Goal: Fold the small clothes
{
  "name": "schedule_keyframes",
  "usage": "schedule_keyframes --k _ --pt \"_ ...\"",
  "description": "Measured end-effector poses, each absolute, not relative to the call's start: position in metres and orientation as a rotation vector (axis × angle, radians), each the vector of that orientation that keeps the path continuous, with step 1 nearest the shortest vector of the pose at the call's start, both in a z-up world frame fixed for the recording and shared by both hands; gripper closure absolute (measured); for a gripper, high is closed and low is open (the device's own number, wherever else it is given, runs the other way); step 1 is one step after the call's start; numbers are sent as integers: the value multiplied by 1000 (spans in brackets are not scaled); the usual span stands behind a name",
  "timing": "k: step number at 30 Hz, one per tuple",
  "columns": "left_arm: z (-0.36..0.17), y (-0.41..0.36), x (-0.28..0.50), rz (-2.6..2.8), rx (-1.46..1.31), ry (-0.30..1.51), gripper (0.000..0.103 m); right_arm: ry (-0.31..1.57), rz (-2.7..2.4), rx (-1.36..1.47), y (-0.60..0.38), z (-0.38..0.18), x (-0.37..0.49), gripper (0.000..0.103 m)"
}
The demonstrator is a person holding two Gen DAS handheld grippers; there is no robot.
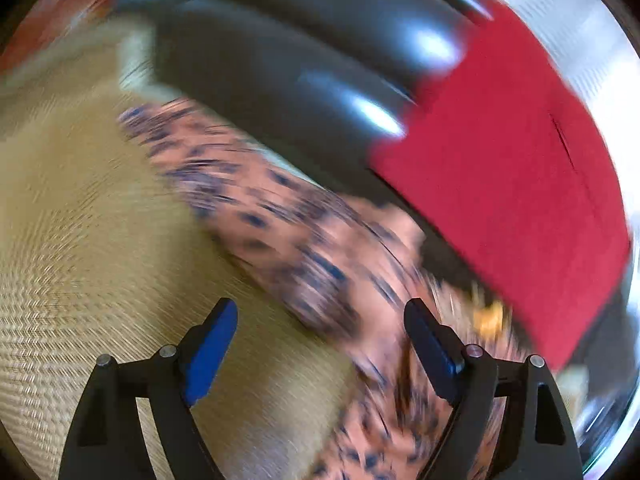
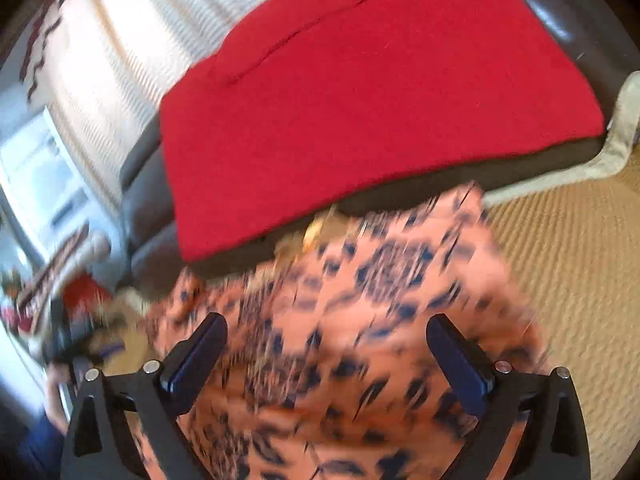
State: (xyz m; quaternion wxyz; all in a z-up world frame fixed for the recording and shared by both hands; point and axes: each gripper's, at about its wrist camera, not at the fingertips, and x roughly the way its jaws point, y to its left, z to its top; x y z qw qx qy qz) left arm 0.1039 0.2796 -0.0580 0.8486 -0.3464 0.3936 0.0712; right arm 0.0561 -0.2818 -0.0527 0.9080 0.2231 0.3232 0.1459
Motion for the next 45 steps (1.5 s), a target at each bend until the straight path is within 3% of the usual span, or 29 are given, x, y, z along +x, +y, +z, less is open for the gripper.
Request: schedule_keyframes --k 4,13,14,16,17,21,28,32,37,39,40,41,42,45 --pt "-85 358 128 247 -988 809 19 720 302 409 -261 -83 49 2" --pt "-108 393 188 387 -897 886 21 705 332 465 -272 -85 48 1" --pt "-107 390 191 415 -851 877 25 704 332 465 -272 -85 47 1" --pt "-111 387 202 474 -759 936 77 703 336 470 -272 -87 47 1" --pt "-116 386 207 467 -748 980 98 704 337 471 -266 -90 50 1" --pt "-101 375 208 536 -652 962 99 703 340 473 -268 -90 50 1" --pt "25 269 185 409 -270 684 99 690 346 502 -275 -88 46 1" --pt "95 131 153 171 -64 512 99 682 349 519 -277 -88 45 1" --pt "106 -27 118 -127 58 457 98 681 355 530 -278 -88 45 1" --pt "77 -99 103 -257 169 504 92 681 358 535 -278 -88 45 1" --pt "61 -117 100 -288 202 544 84 682 359 537 -278 -88 45 1" --pt "38 -134 100 -311 238 608 58 683 360 541 -279 -88 46 1" --pt "11 -143 102 -306 269 696 42 684 363 546 -280 -88 46 1" --pt "-36 -121 106 -200 276 847 42 714 372 570 -286 -85 46 1"
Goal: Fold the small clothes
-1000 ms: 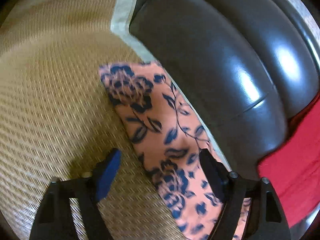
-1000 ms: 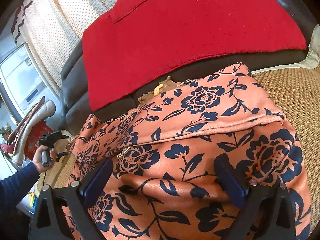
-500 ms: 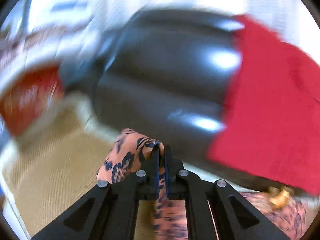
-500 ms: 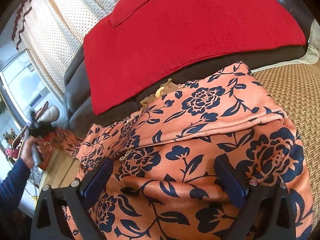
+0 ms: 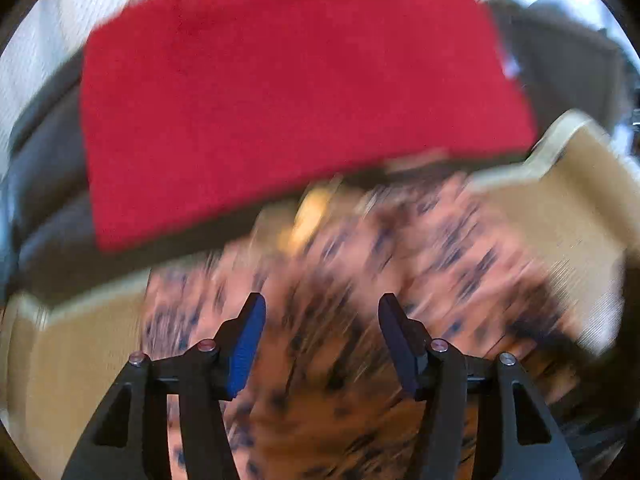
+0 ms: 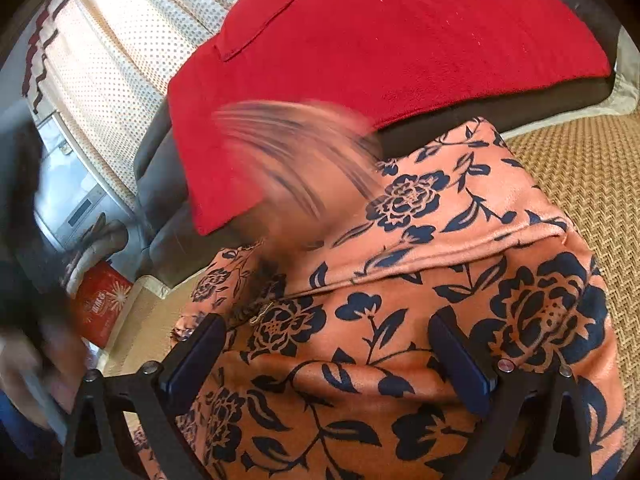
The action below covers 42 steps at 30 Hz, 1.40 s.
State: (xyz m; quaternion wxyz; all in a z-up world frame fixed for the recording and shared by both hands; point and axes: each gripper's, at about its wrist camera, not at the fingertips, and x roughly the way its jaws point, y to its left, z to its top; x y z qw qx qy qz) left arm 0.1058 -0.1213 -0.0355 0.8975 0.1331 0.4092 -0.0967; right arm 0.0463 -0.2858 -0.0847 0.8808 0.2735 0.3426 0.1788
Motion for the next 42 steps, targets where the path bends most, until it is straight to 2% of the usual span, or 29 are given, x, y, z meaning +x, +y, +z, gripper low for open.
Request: schedule_keyframes --k 2,5,10,14,17,18,19,20,21,23,27,29,30,31,33,35,39,42 --pt "-42 -79 103 -121 214 874 41 731 371 606 -293 -80 43 1" --pt "-45 -20 108 7 126 873 32 699 363 709 -315 -63 40 1" --pt "-69 61 116 136 18 921 31 741 275 828 -339 -53 75 1" --pt "-79 89 117 131 -46 944 31 773 181 774 -350 -49 102 1" --pt "-90 99 116 117 -103 970 31 890 133 592 -337 -50 136 1" --pt "-93 102 118 113 -118 976 31 950 128 549 -333 -57 148 11" --pt "-94 104 119 110 -134 983 31 1020 138 511 -327 -66 158 27" --pt "-96 105 119 100 -149 987 31 1070 153 458 -322 -71 163 87" --pt "-98 106 119 92 -150 984 31 1106 159 394 -312 -72 167 91" --pt "-98 110 119 83 -138 983 31 1085 171 261 -294 -53 167 91" --pt "-88 116 113 82 -143 940 31 871 139 182 -295 17 153 91" --pt "-84 115 116 84 -162 913 31 811 62 174 -307 20 151 82" --pt "-82 113 117 75 -167 908 31 836 46 173 -310 5 156 62" --pt "-80 106 121 51 -161 909 31 884 55 184 -313 -11 159 29" --pt "-80 95 128 36 -129 915 31 1069 36 277 -329 -62 167 28" --pt "-74 83 129 5 -99 887 31 1034 15 328 -341 -69 156 28" --pt "-88 61 147 1 11 899 30 871 21 456 -360 -36 134 28" --pt "-124 60 161 31 54 1029 28 824 184 549 -353 -18 142 19"
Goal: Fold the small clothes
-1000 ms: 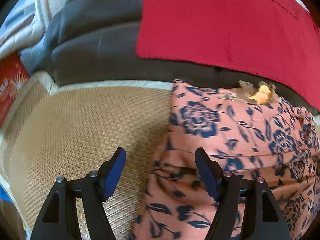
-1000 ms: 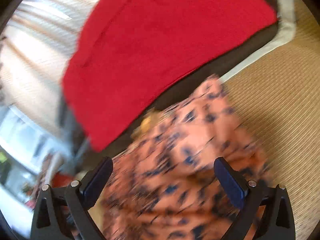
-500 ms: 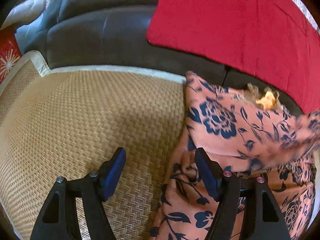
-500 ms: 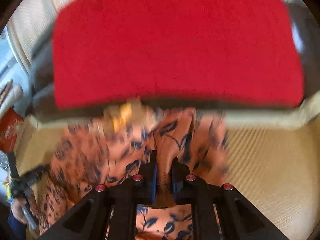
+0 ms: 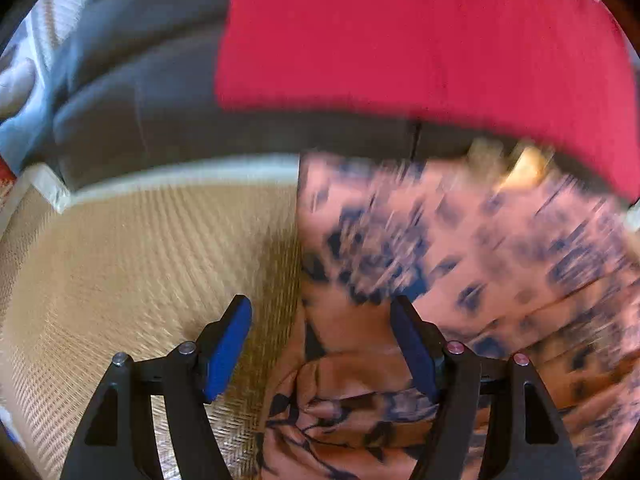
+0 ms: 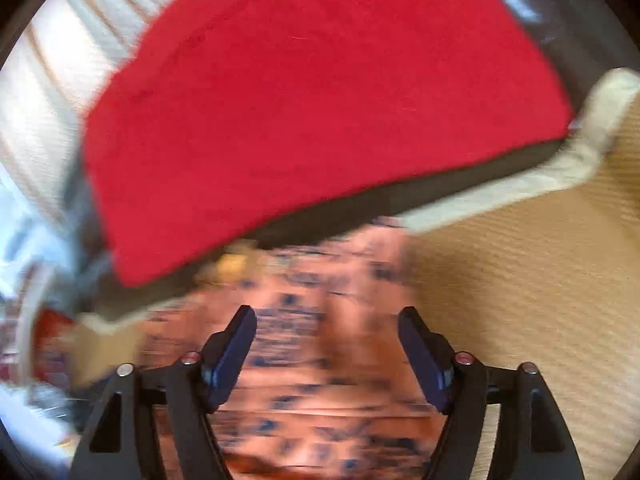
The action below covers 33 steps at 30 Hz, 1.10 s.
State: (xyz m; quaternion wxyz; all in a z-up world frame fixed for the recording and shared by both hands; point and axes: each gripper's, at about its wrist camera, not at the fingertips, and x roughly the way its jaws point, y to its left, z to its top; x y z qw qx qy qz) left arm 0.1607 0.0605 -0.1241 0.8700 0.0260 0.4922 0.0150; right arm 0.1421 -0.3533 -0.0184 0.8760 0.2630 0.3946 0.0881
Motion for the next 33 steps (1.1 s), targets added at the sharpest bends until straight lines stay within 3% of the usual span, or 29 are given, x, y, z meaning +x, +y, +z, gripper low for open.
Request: schedule_keyframes --k 3,5,8,13,23,33 --pt "-119 67 153 46 46 1007 22 887 352 667 -342 -43 160 6" --pt "-106 72 145 47 22 1002 22 1071 308 738 -343 -94 170 10" --pt "-81 84 117 62 16 938 22 934 309 803 -353 -69 151 11" --pt "-63 109 50 64 -70 954 22 892 267 763 -363 -46 103 11" --pt "-99 144 -118 -36 -176 1108 21 1015 274 670 -391 -84 -80 11" --pt "-93 146 -158 -69 -229 1138 21 1060 305 744 -408 -108 -141 10"
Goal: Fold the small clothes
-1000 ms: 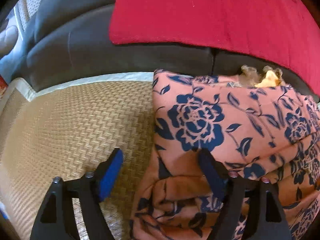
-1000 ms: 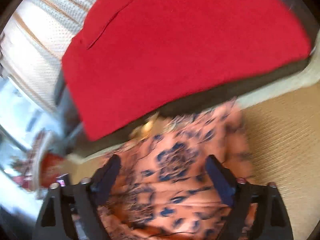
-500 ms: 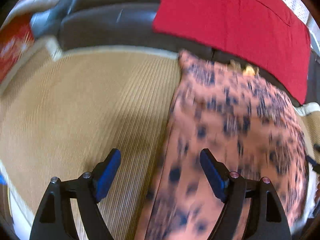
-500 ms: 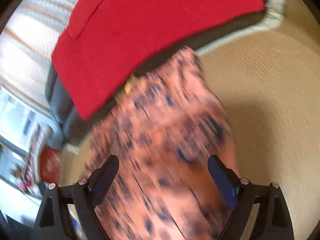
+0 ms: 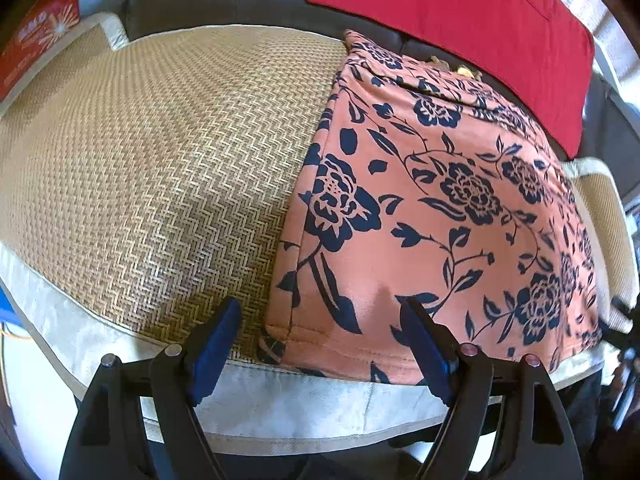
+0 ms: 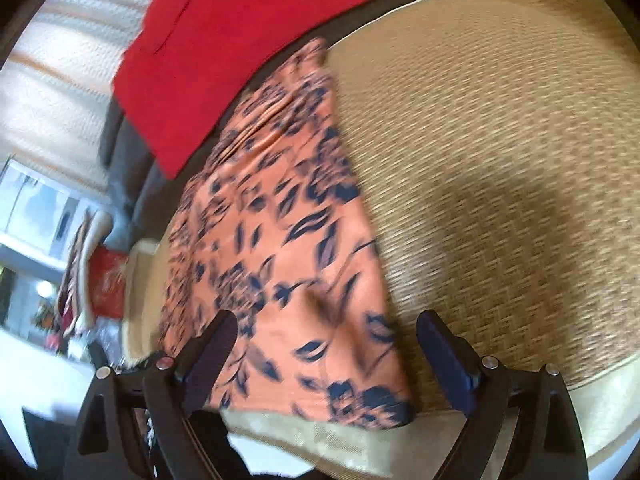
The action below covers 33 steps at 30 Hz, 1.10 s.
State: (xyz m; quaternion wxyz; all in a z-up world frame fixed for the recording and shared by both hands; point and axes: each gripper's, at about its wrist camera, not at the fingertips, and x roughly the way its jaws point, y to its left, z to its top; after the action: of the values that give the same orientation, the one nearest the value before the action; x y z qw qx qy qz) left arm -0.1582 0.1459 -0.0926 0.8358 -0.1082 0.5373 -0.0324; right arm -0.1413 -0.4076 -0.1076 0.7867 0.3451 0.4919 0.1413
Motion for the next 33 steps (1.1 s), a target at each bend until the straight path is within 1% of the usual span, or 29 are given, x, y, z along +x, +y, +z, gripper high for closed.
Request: schedule_keyframes --k 3,6,10,13,14,16,18,20,23,24,25,26,27,28,29,30,31,32,33 --pt "-86 149 -166 -73 -229 1137 21 1075 316 694 -402 -106 -149 11" --pt "-82 148 -172 -49 -190 1147 21 1054 322 704 -402 -108 -152 12" --pt "-96 132 -156 2 -137 1160 21 1078 309 670 -397 -112 -156 18" --pt "-99 120 -151 25 -106 1165 21 1096 287 660 -392 -118 -153 30" --pt "-101 118 -150 32 -89 1168 21 1099 279 659 -388 -121 -152 36" --pt "-106 115 -147 40 -61 1174 21 1112 245 651 -389 -122 -152 57" --pt "-108 115 -146 42 -50 1178 21 1129 221 644 -394 -124 -154 64" --pt "-110 112 -144 48 -34 1181 22 1134 220 654 -398 -126 -156 64" --pt "-111 110 -142 51 -28 1186 27 1136 229 632 -397 -121 -157 65" --pt "-111 110 -142 48 -28 1187 29 1133 249 634 -395 -119 -157 63" --pt "-111 109 -141 48 -25 1189 30 1137 263 631 -392 -118 -157 56" --pt "-111 108 -141 50 -19 1191 30 1144 259 623 -389 -118 -156 46" --pt "-111 106 -142 50 -15 1191 32 1147 248 623 -389 -119 -155 40" --pt "-111 104 -140 47 -13 1192 34 1139 251 639 -390 -121 -154 40" --pt "-111 104 -140 48 -13 1192 40 1138 253 636 -389 -120 -154 40" --pt "-111 105 -142 50 -14 1192 49 1141 255 626 -388 -119 -154 42" --pt "-111 106 -142 49 -16 1196 54 1149 252 602 -386 -119 -154 50" --pt "-111 108 -142 47 -17 1198 66 1165 250 587 -385 -120 -153 76" --pt "-110 109 -142 44 -23 1200 79 1185 246 583 -384 -122 -152 85"
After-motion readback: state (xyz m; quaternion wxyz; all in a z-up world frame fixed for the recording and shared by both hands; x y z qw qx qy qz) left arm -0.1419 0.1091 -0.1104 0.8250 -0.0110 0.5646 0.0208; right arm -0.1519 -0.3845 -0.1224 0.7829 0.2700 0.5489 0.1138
